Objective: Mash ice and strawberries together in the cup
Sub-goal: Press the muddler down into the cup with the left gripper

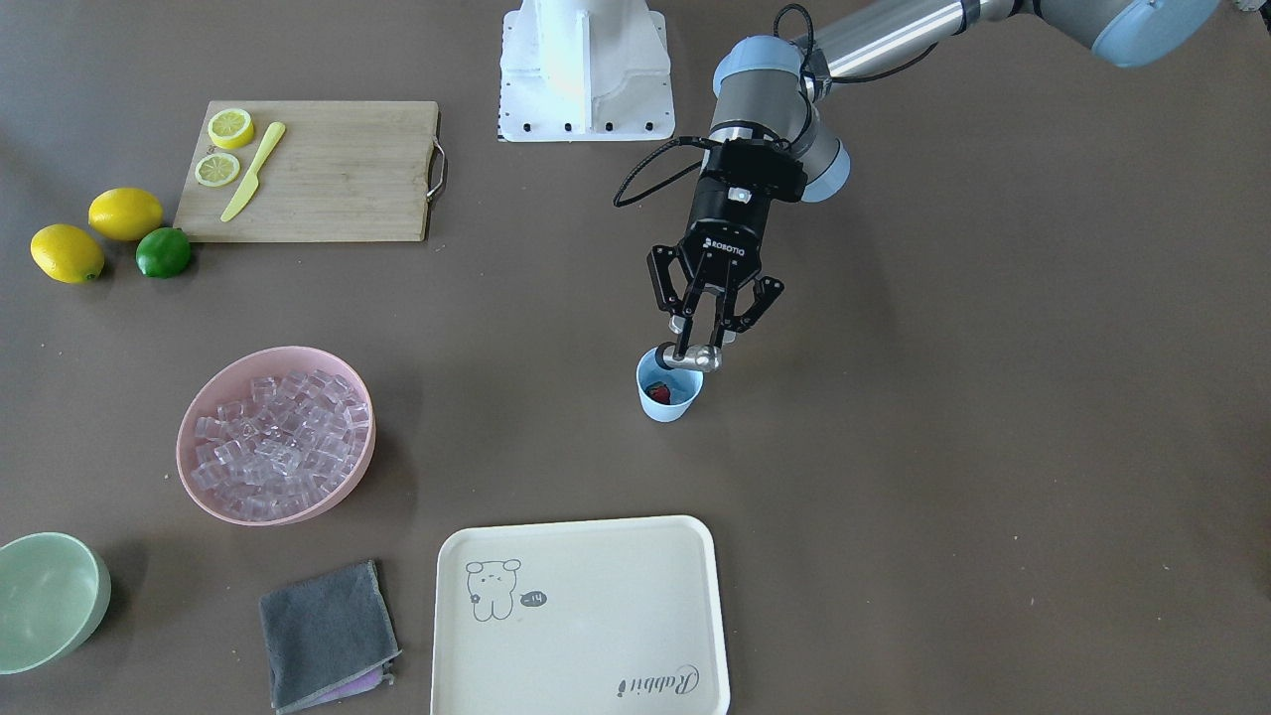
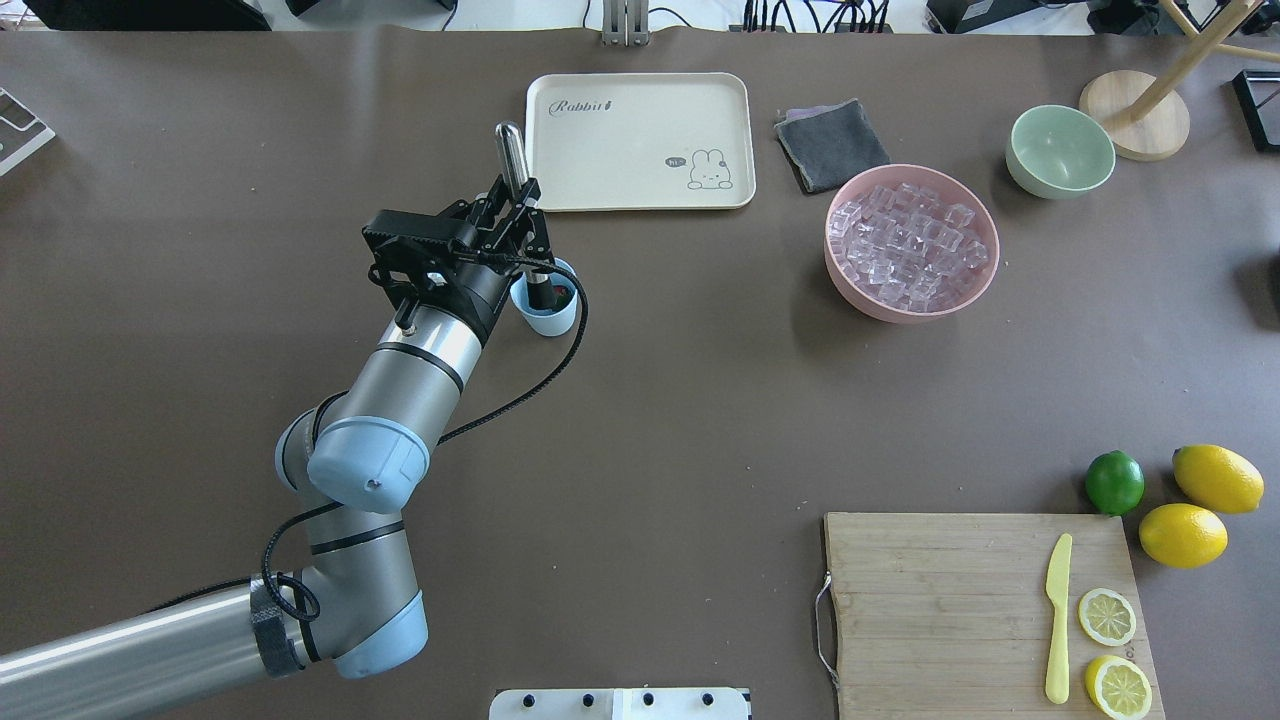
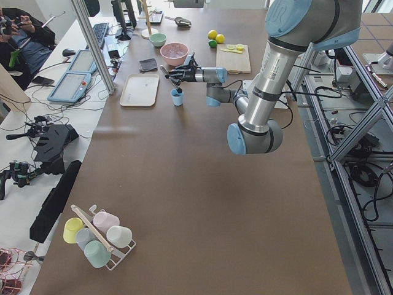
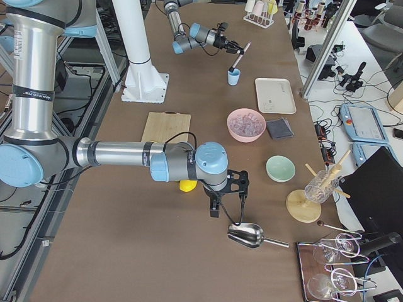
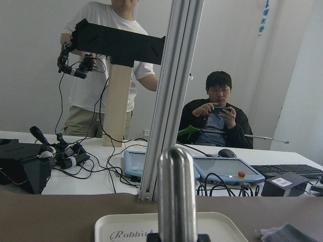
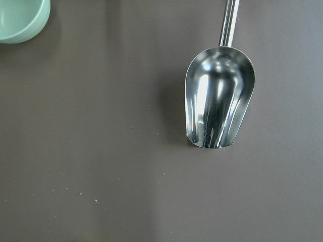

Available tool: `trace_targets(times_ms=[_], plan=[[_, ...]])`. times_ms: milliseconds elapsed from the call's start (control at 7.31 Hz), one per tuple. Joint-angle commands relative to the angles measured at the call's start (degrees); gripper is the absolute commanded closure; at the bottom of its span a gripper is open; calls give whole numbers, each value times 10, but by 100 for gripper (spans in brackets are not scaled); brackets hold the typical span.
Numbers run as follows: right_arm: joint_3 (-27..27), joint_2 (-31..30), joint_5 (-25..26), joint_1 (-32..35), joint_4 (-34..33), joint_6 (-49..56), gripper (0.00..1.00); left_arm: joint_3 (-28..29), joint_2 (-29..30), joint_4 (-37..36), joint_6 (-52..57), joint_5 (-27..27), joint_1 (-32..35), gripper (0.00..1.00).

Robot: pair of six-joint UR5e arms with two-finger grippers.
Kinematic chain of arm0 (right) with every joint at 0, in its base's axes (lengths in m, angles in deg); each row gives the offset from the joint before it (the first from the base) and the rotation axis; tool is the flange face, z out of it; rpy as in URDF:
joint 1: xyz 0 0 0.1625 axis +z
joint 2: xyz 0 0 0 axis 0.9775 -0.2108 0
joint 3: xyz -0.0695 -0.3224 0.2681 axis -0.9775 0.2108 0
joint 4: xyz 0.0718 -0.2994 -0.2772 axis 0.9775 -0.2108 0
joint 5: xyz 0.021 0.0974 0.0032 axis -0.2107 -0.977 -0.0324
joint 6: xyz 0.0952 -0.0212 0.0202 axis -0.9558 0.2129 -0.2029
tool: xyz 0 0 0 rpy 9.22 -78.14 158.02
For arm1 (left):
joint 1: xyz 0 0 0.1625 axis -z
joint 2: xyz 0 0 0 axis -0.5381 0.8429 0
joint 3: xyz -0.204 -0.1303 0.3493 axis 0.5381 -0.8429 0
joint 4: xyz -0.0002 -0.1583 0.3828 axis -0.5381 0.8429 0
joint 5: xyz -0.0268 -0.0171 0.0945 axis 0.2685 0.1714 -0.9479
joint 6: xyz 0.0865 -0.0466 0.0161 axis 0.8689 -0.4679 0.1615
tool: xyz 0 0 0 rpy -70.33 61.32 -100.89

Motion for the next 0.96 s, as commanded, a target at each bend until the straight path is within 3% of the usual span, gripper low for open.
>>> trace_targets(times_ms=[0,410,820], plan=[[2,-1,-1,0,0,0,0,17,6,1,0,-8,0,85],[3,0,3,0,2,0,0,19,10,-1,1,-8,3,85],[5,3,3,0,3,0,0,67,11,36,-4,-7,1,85]])
